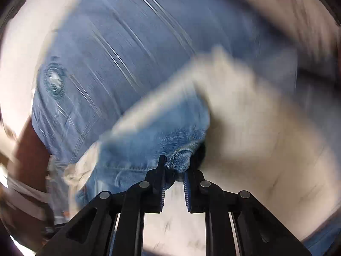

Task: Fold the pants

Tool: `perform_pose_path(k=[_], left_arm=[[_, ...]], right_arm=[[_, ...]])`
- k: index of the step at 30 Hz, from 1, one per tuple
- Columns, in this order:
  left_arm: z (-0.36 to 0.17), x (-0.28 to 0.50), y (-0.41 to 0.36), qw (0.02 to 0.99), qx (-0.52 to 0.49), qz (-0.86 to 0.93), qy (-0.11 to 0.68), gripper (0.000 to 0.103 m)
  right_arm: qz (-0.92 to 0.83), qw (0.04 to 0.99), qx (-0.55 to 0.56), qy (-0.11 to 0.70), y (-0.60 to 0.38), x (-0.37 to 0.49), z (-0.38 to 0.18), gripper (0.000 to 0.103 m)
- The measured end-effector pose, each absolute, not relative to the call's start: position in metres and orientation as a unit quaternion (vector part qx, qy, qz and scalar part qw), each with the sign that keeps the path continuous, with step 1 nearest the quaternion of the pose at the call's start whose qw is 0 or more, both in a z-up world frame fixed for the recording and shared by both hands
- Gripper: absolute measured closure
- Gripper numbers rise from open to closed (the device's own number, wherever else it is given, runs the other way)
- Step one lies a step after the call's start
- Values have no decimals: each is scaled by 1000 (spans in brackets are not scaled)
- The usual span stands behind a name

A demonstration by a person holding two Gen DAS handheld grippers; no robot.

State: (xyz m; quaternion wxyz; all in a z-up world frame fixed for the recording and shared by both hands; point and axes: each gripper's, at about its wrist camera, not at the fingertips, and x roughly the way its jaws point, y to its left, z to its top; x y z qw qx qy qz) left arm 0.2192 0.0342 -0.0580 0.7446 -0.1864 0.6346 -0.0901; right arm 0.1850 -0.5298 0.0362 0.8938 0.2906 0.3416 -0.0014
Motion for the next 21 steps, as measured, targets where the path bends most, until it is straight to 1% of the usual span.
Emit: perform_pose_path(k=[1, 2, 5, 6, 7, 8, 9, 10, 12, 13, 14, 15, 16, 17, 18, 21], left_arm=[[-60, 221, 34, 745, -186, -88, 634, 68], [-63, 222, 34, 745, -183, -84, 636, 68], [-72, 227, 33, 746, -183, -72, 636, 68], [-72, 227, 32, 748, -181, -70, 635, 68], [-70, 226, 31, 748, -176, -71, 635, 68], [-69, 224, 31, 748, -171, -72, 637, 68], [-67, 222, 32, 747, -167, -76, 640, 68], [-62, 218, 35, 745, -162, -82, 642, 68], [-51, 214, 47, 750, -166, -96, 633, 68], [-41, 214, 54, 758, -172, -97, 622, 68], [-36, 213, 59, 764, -178, -97, 613, 67], [-30, 220, 62, 771, -188, -96, 601, 59], [-26, 226, 65, 774, -199, -93, 594, 44], [-25, 235, 67, 775, -210, -92, 589, 38], [-28, 241, 66, 773, -215, -91, 589, 33], [-51, 268, 57, 752, -238, -83, 609, 34]], right_arm=[[-26, 902, 277, 330, -538, 187, 46, 89], [-44, 903, 262, 337, -544, 193, 47, 89], [-111, 873, 186, 437, -551, 221, 6, 86], [-130, 848, 169, 485, -552, 227, -21, 81], [-134, 838, 173, 501, -554, 228, -32, 77], [-130, 847, 182, 483, -556, 221, -32, 77], [-125, 854, 196, 466, -558, 213, -26, 70], [-123, 854, 212, 458, -564, 207, -21, 66], [-110, 860, 246, 434, -579, 197, -6, 65], [-109, 863, 257, 421, -586, 197, 6, 62], [-108, 867, 269, 406, -592, 197, 15, 57], [-99, 868, 281, 398, -596, 201, 21, 39], [-93, 867, 288, 396, -599, 211, 26, 33], [-87, 867, 294, 393, -600, 217, 27, 30], [-75, 865, 302, 393, -599, 231, 27, 30], [-71, 858, 306, 405, -596, 264, 13, 29]])
